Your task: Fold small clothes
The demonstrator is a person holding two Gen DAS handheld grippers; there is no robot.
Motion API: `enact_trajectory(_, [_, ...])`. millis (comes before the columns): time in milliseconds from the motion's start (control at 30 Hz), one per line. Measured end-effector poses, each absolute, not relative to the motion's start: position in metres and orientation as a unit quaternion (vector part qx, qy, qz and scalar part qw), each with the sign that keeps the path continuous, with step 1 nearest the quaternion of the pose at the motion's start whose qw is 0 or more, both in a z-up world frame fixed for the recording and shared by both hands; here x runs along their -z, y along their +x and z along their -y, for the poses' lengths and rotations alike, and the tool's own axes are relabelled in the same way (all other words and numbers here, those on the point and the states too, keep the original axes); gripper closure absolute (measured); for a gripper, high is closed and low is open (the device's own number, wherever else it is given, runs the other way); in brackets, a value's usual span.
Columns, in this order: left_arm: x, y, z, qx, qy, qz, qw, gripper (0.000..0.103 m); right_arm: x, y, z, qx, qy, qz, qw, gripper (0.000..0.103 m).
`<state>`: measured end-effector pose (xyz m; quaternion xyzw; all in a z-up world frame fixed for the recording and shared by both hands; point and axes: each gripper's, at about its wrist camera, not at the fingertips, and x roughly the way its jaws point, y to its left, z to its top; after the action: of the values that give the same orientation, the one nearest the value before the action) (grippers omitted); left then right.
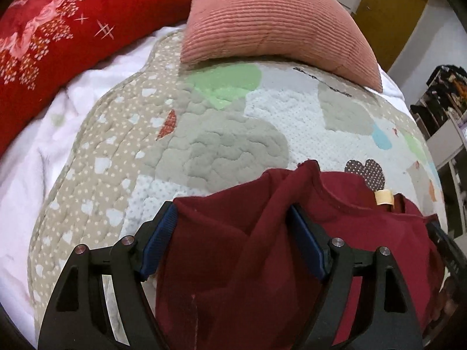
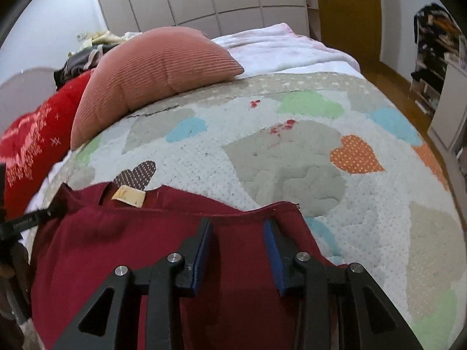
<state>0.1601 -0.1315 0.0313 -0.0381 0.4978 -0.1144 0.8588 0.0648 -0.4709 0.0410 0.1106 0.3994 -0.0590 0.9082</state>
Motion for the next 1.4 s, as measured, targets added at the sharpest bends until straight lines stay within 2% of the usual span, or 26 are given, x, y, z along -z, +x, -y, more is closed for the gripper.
enact_trajectory(233, [-0.047,0.131,0.107,0.12,-0.056,-0.487,0.863,0.024,-0.073,0.01,0.452,0.032,0.118,-0.366,0.922,0.064])
enact_trajectory(367, [-0.054,0.109,0.096,0.116,-0.063,-0.477,0.869,0.024,-0.074,-0.006,0.434,0.011,0.104,-0.371,0.923,0.061])
enact_trajectory(500, [-0.058,0.086,0.092,0.124,-0.054,-0.475,0.869,0.024,-0.041,0.011,0.427,0.03,0.088,-0.441,0.893,0.057])
enact_trajectory(833, [-0.05,0.045,0.071,0.113,-0.044,-0.471,0.874,0.024,-0.081,0.018,0.367,-0.041,0.084,-0.401,0.911,0.057])
enact_trajectory(1133, [-0.044,0.037,0.062,0.112,-0.036,-0.464,0.878,0.024,-0.07,0.043,0.297,-0.098,0.08,-0.409,0.904,0.057])
enact_trajectory(1400, [-0.042,0.036,0.064,0.117,-0.036,-0.465,0.877,0.024,-0.066,0.053,0.277,-0.115,0.089,-0.411,0.9,0.057])
